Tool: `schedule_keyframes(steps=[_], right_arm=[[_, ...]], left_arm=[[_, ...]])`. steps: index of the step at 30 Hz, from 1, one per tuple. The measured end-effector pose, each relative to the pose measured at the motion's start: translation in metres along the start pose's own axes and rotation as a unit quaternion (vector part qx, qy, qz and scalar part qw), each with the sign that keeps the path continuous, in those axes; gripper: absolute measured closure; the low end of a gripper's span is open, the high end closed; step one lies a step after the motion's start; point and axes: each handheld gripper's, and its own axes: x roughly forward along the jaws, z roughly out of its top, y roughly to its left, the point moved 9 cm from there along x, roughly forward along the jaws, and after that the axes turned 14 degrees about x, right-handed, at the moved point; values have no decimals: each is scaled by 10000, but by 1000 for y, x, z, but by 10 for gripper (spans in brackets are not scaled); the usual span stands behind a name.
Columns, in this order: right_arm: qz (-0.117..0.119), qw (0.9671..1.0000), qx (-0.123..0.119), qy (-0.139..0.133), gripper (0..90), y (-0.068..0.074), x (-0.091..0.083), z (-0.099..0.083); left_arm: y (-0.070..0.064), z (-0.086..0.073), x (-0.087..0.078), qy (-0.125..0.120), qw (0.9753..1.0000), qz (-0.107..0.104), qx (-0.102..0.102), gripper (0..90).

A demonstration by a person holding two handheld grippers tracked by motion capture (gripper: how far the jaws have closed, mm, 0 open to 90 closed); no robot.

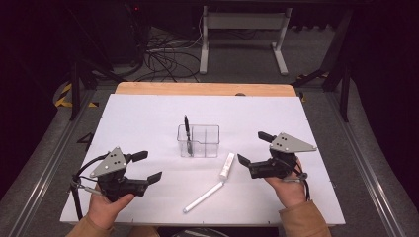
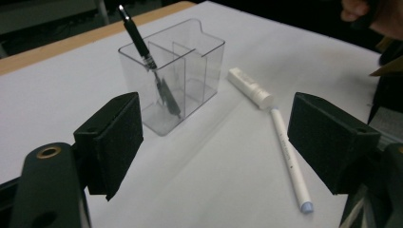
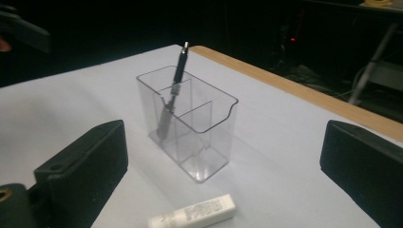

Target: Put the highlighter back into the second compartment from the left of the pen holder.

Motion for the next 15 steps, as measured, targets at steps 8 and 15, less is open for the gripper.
schedule_keyframes(steps=[8, 15], right_arm=[[-43, 9999, 132, -25, 25, -14, -18, -15], [-128, 9998, 164, 60, 36, -24, -23, -29]], left_arm=[[-5, 8, 10, 169, 9997, -187, -33, 195], [-9, 16, 18, 282, 9991, -306, -105, 168]])
